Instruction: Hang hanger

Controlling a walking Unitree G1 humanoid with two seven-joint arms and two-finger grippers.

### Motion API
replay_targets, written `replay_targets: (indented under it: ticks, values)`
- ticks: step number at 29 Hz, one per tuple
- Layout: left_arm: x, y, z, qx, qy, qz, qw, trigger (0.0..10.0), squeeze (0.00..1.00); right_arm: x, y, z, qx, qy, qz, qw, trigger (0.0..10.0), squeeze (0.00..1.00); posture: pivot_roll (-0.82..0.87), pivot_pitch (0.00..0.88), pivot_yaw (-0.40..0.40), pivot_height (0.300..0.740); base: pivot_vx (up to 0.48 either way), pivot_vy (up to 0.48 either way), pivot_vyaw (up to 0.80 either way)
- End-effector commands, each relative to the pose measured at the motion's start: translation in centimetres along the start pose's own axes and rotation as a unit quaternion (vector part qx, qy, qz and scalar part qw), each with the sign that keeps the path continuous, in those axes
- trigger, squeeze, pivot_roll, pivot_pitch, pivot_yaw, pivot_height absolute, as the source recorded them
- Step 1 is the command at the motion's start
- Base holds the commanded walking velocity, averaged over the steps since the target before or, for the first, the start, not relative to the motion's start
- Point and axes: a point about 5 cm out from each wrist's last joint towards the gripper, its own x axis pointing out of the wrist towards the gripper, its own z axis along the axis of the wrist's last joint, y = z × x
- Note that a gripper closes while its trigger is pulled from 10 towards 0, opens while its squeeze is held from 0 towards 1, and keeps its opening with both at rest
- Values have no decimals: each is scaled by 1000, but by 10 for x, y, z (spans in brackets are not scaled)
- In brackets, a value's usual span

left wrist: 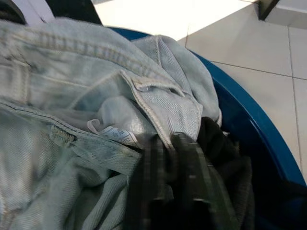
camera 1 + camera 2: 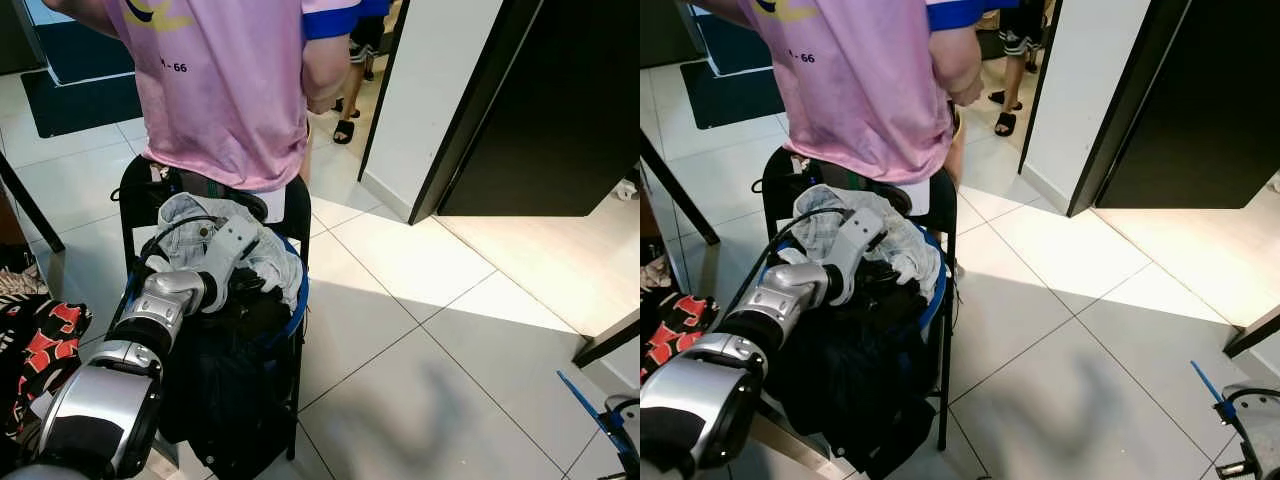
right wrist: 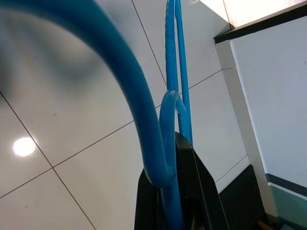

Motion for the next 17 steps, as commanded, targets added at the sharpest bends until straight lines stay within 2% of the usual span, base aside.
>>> replay_targets:
  ticks: [1, 5, 6, 7, 8, 9, 10, 11, 12, 14, 15, 16, 17]
  values:
    - [3, -10, -12, -5, 25, -26, 999, 0, 0, -1, -3, -2, 3, 3, -9, 1000, 10000, 0, -240, 134, -79, 740, 0, 0, 0]
    - [0, -3, -9, -6, 18, -1, 1000, 0, 0, 1, -1, 1, 4, 0, -8, 1000, 10000, 0, -237, 134, -77, 740, 0, 0, 0]
    - [-3, 8, 3, -16, -8, 36, 999, 0, 0, 2, 0, 3, 5, -2, -8, 1000, 10000, 0, -229, 125, -77, 740, 0, 0, 0]
    - [-3, 8, 3, -16, -8, 36, 999, 0, 0, 2, 0, 3, 5, -2, -8, 1000, 10000, 0, -229, 125, -77, 740, 0, 0, 0]
    - [-7, 20, 18, -26, -40, 73, 996, 0, 0, 3, 1, 4, 7, -4, -8, 1000, 10000, 0, -224, 120, -77, 740, 0, 0, 0]
    - [-7, 20, 18, -26, -40, 73, 996, 0, 0, 3, 1, 4, 7, -4, -8, 1000, 10000, 0, -224, 120, -77, 740, 0, 0, 0]
    - [-13, 32, 36, -36, -78, 114, 990, 0, 0, 4, 2, 6, 9, -7, -8, 1000, 10000, 0, -218, 113, -75, 740, 0, 0, 0]
    - [-13, 32, 36, -36, -78, 114, 990, 0, 0, 4, 2, 6, 9, -7, -8, 1000, 10000, 0, -218, 113, -75, 740, 0, 0, 0]
    - [-29, 55, 84, -57, -181, 192, 963, 0, 0, 9, 7, 14, 16, -19, -6, 1000, 10000, 0, -209, 96, -71, 740, 0, 0, 0]
    - [-29, 55, 84, -57, -181, 192, 963, 0, 0, 9, 7, 14, 16, -19, -6, 1000, 10000, 0, -209, 96, -71, 740, 0, 0, 0]
    - [-35, 60, 100, -60, -215, 213, 951, 0, 0, 11, 9, 17, 18, -24, -6, 1000, 10000, 0, -207, 90, -71, 740, 0, 0, 0]
    - [-35, 60, 100, -60, -215, 213, 951, 0, 0, 11, 9, 17, 18, -24, -6, 1000, 10000, 0, -207, 90, -71, 740, 0, 0, 0]
    - [-41, 62, 116, -67, -249, 223, 940, 0, 0, 13, 10, 21, 20, -30, -5, 999, 10000, 0, -201, 81, -70, 740, 0, 0, 0]
